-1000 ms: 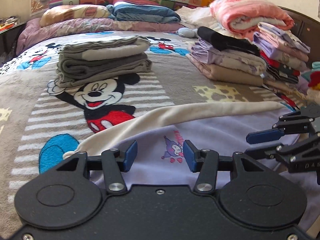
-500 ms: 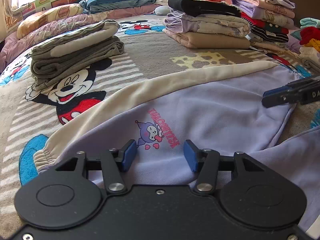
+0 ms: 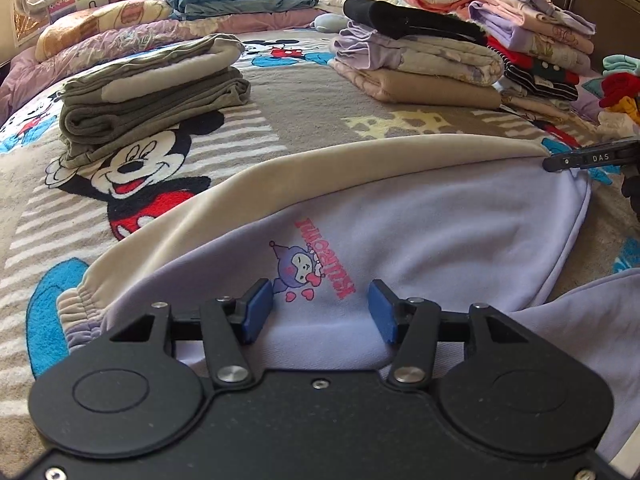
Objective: Fold clothes
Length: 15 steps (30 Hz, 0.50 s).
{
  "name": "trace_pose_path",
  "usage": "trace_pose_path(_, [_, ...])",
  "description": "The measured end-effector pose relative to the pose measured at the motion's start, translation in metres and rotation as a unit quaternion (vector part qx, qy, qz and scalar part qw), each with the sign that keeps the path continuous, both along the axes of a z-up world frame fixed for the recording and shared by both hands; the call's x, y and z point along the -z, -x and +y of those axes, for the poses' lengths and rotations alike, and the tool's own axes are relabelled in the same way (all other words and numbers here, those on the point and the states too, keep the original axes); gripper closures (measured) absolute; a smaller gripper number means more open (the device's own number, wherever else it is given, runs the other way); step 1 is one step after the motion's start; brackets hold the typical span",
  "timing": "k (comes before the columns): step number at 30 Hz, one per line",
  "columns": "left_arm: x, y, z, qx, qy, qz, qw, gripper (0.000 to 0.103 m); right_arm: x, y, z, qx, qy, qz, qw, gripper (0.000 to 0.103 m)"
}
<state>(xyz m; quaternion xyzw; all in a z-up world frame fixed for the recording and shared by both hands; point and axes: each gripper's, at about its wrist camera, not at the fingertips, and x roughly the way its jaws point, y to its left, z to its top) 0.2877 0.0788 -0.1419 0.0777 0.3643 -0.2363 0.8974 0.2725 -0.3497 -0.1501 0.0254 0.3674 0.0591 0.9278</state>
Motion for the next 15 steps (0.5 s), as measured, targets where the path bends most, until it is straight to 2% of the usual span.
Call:
trace_pose_path(2, [-0.001, -0.001, 0.003, -0.004, 0.014, -0.001, 0.9999, 0.050, -0.007, 0.002, 0.007, -0.013, 0.018, -0.003, 1.000, 0.054])
trace_pose_path(6, [-0.008, -0.006, 0.014, -0.057, 0.032, -0.018, 0.9977, 0.050, -0.017, 0.016, 0.005, -0.006, -0.001, -0.037, 0.999, 0.051])
trace_pose_path(8, [-0.005, -0.015, 0.025, -0.102, 0.042, -0.003, 0.9938, 0.050, -0.008, 0.019, 0.005, -0.013, 0.013, -0.019, 1.000, 0.046])
trace_pose_path(10, [-0.004, -0.019, 0.035, -0.125, 0.066, 0.006, 0.9900, 0.050, 0.001, 0.024, 0.003, -0.017, 0.034, -0.005, 0.999, 0.039])
trace_pose_path(12, [-0.006, -0.020, 0.042, -0.134, 0.087, 0.008, 0.9871, 0.050, 0.002, 0.031, -0.002, -0.011, 0.020, -0.008, 1.000, 0.040])
trace_pose_path(15, [-0.019, -0.014, 0.053, -0.133, 0.140, -0.014, 0.9812, 0.050, -0.013, 0.045, -0.006, -0.013, -0.002, -0.066, 0.998, 0.041])
